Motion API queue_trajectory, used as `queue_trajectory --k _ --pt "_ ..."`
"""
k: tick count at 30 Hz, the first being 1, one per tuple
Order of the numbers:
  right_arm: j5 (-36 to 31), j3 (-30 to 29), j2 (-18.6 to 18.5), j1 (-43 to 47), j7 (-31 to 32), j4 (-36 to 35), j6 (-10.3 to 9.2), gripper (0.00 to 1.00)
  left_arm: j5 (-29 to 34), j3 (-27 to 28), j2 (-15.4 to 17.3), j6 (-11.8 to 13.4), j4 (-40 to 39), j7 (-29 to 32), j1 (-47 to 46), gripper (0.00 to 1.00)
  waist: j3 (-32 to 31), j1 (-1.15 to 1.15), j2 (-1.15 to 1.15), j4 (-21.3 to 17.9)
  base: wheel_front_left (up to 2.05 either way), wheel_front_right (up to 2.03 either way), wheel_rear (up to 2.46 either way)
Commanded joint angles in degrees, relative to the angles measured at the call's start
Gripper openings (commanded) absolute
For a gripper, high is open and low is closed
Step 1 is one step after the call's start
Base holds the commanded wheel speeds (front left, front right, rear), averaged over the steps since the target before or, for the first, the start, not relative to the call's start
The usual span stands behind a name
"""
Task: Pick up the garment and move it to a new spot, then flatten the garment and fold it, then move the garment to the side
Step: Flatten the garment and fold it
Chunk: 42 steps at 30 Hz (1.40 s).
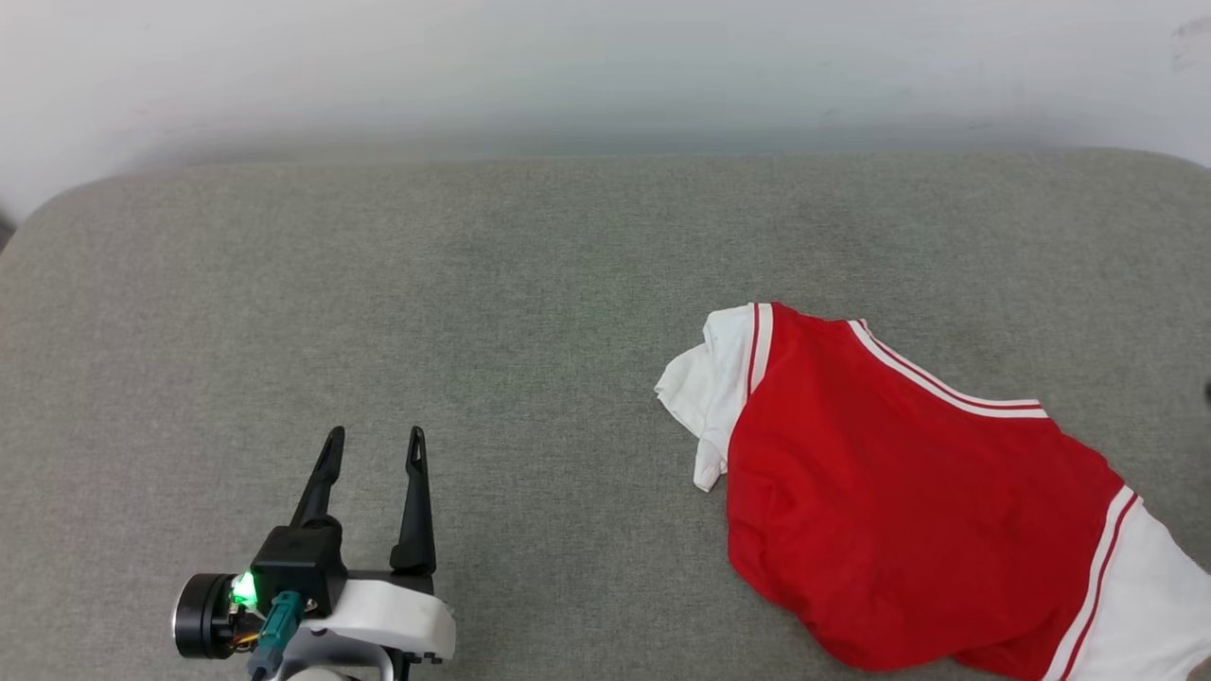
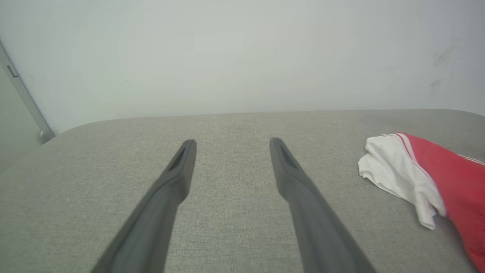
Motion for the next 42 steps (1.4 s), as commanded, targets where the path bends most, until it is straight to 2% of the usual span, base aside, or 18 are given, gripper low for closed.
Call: queue_trajectory --k 1,6,11,14,19,26,31,36,42 --pt "-2.59 -1.91 1.67 -1.28 -2.16 -1.21 -0.06 1.00 0.40 0.19 -0.03 -0.15 -0.12 -0.15 0.04 1.00 -0.11 0.00 0.00 -0.12 0.00 0.00 0.00" --pt "-13.56 -10.82 10.93 -3.07 -9.47 -8.03 -0.07 1.00 0.93 1.16 0.15 -0.82 -0.06 -0.15 -1.70 1.00 0.01 0.00 0.00 -0.23 0.00 0.00 0.00" --pt "-24.74 -17.85 22.78 -2.31 -16.23 -16.84 -0.06 1.00 1.50 1.74 0.88 -1.50 0.53 -0.15 -4.24 1.00 0.61 0.00 0.00 -0.14 0.00 0.00 0.00" --pt "-29.55 -20.02 30.30 -0.37 -20.46 -21.83 -0.06 1.00 2.26 1.61 1.68 -1.97 1.71 -0.15 -6.73 1.00 1.04 0.00 0.00 -0.27 0.00 0.00 0.00" --pt "-32.97 -20.25 38.76 4.16 -23.67 -27.18 -0.06 1.00 3.06 0.66 3.36 -3.65 4.93 -0.15 -12.73 1.00 2.35 0.00 0.00 -0.87 0.00 0.00 0.00" --pt "-32.71 -19.02 42.81 9.48 -24.92 -27.18 -0.06 1.00 3.08 -3.24 6.61 -7.31 12.25 2.22 -25.59 1.00 4.70 0.00 0.00 -2.64 0.00 0.00 0.00" --pt "-31.58 -19.77 44.24 11.00 -24.96 -28.33 -0.06 1.00 1.56 -10.41 9.40 -8.43 16.92 9.65 -36.12 1.00 6.38 0.00 0.00 -4.19 0.00 0.00 0.00" --pt "-31.18 -19.77 44.88 10.98 -24.97 -29.47 -0.06 1.00 -7.47 -25.74 12.73 -8.52 20.24 20.14 -46.91 1.00 8.14 0.00 0.00 -5.75 0.00 0.00 0.00" --pt "-31.95 -18.72 45.10 9.31 -24.98 -30.56 -0.06 1.00 -22.73 -44.55 16.65 -8.53 19.16 35.72 -58.76 1.00 10.84 0.00 0.00 -7.53 0.00 0.00 0.00"
